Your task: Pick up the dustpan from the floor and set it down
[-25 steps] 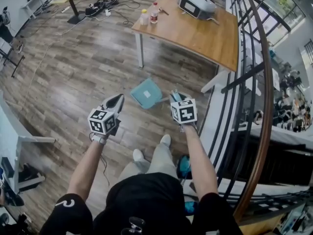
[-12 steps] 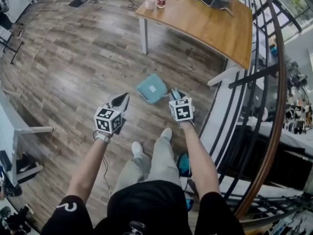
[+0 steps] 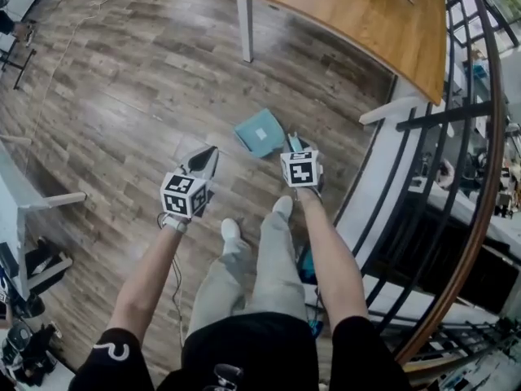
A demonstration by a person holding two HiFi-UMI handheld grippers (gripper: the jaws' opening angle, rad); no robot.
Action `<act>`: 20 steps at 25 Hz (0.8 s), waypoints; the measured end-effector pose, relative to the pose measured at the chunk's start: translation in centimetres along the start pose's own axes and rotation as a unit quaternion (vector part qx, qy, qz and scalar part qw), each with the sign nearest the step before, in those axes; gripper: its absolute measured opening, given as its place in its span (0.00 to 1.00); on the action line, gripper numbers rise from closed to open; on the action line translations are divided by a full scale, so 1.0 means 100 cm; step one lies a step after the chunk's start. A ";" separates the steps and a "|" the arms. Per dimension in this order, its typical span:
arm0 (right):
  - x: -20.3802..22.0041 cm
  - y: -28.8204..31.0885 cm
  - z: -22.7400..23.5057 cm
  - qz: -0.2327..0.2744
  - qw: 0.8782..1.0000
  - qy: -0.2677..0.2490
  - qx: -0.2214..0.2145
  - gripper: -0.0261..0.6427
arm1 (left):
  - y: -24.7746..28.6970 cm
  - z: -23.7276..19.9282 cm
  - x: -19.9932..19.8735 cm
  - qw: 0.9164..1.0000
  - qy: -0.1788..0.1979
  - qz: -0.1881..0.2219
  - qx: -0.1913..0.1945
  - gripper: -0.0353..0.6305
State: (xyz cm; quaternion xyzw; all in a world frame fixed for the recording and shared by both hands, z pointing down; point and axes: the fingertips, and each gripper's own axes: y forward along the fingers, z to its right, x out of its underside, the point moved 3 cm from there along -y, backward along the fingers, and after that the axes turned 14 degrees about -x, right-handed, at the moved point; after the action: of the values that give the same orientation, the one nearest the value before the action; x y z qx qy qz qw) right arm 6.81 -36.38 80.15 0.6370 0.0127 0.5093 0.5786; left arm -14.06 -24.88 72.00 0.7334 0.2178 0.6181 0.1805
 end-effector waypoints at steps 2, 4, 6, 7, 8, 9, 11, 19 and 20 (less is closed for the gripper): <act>0.010 0.012 0.001 -0.010 1.000 0.004 -0.002 0.17 | 0.007 -0.006 0.008 1.000 -0.001 -0.003 -0.002 0.05; 0.018 0.023 0.003 -0.012 1.000 0.002 0.000 0.17 | 0.013 -0.012 0.016 1.000 -0.001 -0.005 -0.004 0.05; 0.027 0.031 0.007 -0.017 1.000 0.001 0.004 0.17 | 0.017 -0.017 0.022 1.000 -0.004 -0.007 -0.006 0.05; 0.031 0.035 0.008 -0.019 1.000 0.001 0.006 0.17 | 0.019 -0.019 0.025 1.000 -0.006 -0.008 -0.008 0.05; 0.034 0.039 0.010 -0.020 1.000 0.001 0.007 0.17 | 0.020 -0.021 0.027 1.000 -0.008 -0.010 -0.009 0.05; 0.038 0.043 0.011 -0.023 1.000 0.001 0.008 0.17 | 0.022 -0.022 0.028 1.000 -0.011 -0.012 -0.010 0.05; 0.044 0.051 0.014 -0.026 1.000 0.001 0.010 0.17 | 0.024 -0.025 0.031 1.000 -0.018 -0.016 -0.010 0.05; 0.068 0.067 0.010 -0.035 0.999 -0.001 0.008 0.17 | 0.031 -0.037 0.046 0.999 -0.023 -0.024 -0.008 0.05; 0.068 0.069 0.008 -0.034 0.999 0.000 0.006 0.17 | 0.032 -0.039 0.048 0.999 -0.024 -0.024 -0.010 0.05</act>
State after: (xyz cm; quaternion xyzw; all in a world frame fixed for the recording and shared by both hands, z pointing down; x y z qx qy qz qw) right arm 6.68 -35.13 89.76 0.6397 0.0373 0.4890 0.5918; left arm -16.96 -25.04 78.34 0.7405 0.2252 0.5982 0.2078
